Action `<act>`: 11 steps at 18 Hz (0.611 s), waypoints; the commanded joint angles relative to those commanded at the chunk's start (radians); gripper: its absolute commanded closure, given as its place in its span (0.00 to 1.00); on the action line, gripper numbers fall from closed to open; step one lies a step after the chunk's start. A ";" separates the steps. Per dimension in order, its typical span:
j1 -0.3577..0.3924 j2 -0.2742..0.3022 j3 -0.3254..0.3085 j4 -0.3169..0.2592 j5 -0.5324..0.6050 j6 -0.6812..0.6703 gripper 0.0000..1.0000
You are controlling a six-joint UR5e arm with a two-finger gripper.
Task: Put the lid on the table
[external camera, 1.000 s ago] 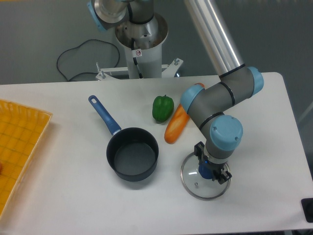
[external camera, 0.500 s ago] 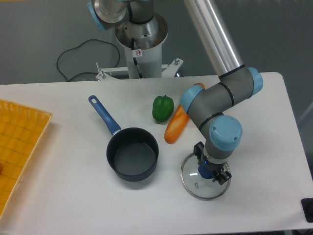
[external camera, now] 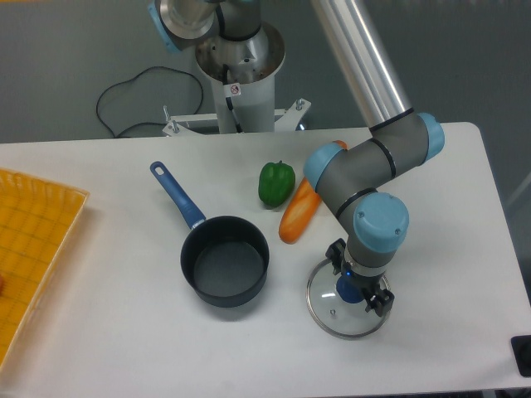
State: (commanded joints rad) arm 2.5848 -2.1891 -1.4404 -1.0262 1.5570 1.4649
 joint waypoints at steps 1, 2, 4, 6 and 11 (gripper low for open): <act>0.000 0.009 -0.003 -0.002 0.002 0.000 0.00; 0.000 0.023 -0.012 -0.002 0.003 -0.002 0.00; 0.000 0.054 -0.024 -0.002 0.006 -0.002 0.00; 0.000 0.089 -0.032 -0.005 0.012 -0.003 0.00; 0.015 0.164 -0.034 -0.041 0.080 -0.002 0.00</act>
State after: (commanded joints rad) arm 2.6000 -2.0250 -1.4742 -1.0674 1.6367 1.4634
